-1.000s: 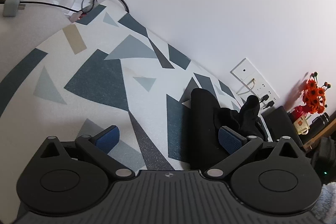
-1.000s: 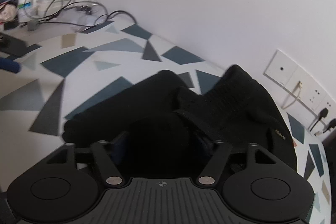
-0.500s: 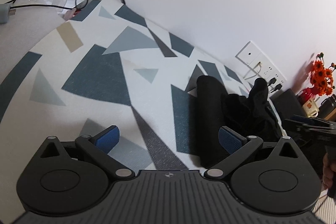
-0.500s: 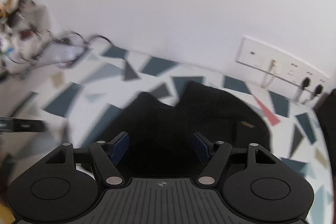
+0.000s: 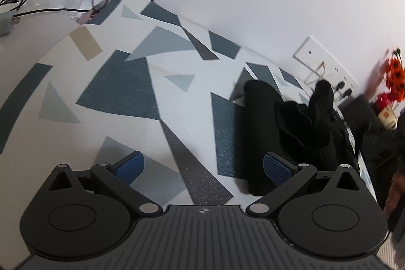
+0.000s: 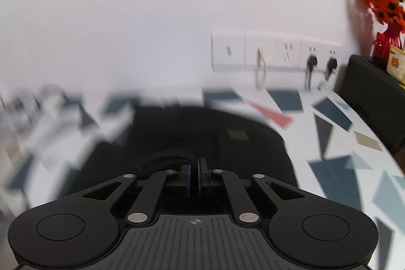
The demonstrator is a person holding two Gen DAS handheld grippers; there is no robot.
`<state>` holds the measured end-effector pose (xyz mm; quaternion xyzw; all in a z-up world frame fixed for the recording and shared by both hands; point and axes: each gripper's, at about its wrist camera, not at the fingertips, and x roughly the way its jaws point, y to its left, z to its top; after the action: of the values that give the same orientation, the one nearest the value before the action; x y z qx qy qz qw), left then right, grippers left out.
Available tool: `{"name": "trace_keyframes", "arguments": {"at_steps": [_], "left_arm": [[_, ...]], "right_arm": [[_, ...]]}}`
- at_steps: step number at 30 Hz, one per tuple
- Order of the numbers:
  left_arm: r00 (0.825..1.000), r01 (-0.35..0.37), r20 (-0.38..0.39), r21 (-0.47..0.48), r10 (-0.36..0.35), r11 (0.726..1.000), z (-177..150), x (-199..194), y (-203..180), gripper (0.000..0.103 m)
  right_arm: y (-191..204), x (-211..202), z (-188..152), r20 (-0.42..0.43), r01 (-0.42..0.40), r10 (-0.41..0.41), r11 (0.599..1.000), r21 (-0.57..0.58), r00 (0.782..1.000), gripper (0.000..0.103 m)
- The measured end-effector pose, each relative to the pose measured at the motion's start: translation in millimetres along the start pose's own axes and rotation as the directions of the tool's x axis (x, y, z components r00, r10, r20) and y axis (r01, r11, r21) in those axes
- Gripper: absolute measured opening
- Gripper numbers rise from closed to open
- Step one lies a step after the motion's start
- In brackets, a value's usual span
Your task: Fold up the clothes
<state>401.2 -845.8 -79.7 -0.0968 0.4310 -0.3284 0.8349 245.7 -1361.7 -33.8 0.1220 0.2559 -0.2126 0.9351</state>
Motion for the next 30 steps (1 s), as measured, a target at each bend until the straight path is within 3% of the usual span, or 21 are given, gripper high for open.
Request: {"name": "trace_keyframes", "arguments": {"at_steps": [4,5,7,9,10,12,16,20,24,25,26,27,29,30], "left_arm": [[1.000,0.000,-0.003,0.014,0.000,1.000,-3,2,-6,0.103],[1.000,0.002,-0.008,0.008,-0.001,1.000,-3,3,-6,0.103],[1.000,0.000,-0.013,0.002,0.000,1.000,-4,4,-6,0.103],[1.000,-0.004,-0.013,0.002,0.004,1.000,-4,4,-7,0.103],[1.000,-0.007,-0.013,0.003,0.007,1.000,-5,4,-7,0.103],[0.999,-0.038,0.007,0.025,0.038,0.999,-5,1,-8,0.103],[0.997,-0.080,0.010,0.044,0.080,0.996,-8,-1,-4,0.103],[0.996,-0.087,-0.012,0.022,0.087,0.996,-10,2,2,0.103],[0.995,-0.093,-0.021,0.038,0.093,0.995,-11,1,0,0.103],[0.995,-0.095,-0.020,0.043,0.095,0.995,-11,1,0,0.103],[0.995,-0.097,-0.018,0.048,0.098,0.994,-11,0,-1,0.103],[0.995,-0.099,-0.016,0.049,0.100,0.994,-12,-1,0,0.103],[0.994,-0.105,-0.012,0.043,0.106,0.994,-12,-4,2,0.103],[0.994,-0.109,-0.009,0.038,0.109,0.993,-12,-5,4,0.103]], "right_arm": [[25,-12,26,0.090,-0.202,0.198,0.979,0.032,0.976,0.004],[35,-8,31,0.072,-0.239,0.238,0.971,0.003,0.969,0.006],[55,8,33,-0.006,-0.273,0.273,0.960,-0.063,0.962,0.021],[70,35,25,-0.187,-0.268,0.247,0.958,-0.098,0.951,0.061],[76,50,20,-0.299,-0.224,0.181,0.968,-0.117,0.937,0.063],[75,58,14,-0.377,-0.144,0.081,0.980,-0.140,0.923,0.060],[49,35,38,-0.264,-0.168,0.154,0.985,-0.031,0.952,0.070],[28,43,62,-0.170,-0.097,0.103,0.994,0.048,0.980,0.070],[23,80,66,-0.189,-0.050,0.063,0.996,0.077,0.980,0.066],[27,93,63,-0.215,-0.034,0.044,0.998,0.050,0.976,0.059],[32,100,60,-0.229,-0.010,0.014,1.000,0.018,0.973,0.042],[34,106,57,-0.238,0.011,-0.010,1.000,0.006,0.971,0.040],[33,107,53,-0.229,-0.017,0.019,1.000,0.010,0.973,0.037],[33,105,52,-0.226,-0.045,0.047,0.999,0.013,0.973,0.029]]}}
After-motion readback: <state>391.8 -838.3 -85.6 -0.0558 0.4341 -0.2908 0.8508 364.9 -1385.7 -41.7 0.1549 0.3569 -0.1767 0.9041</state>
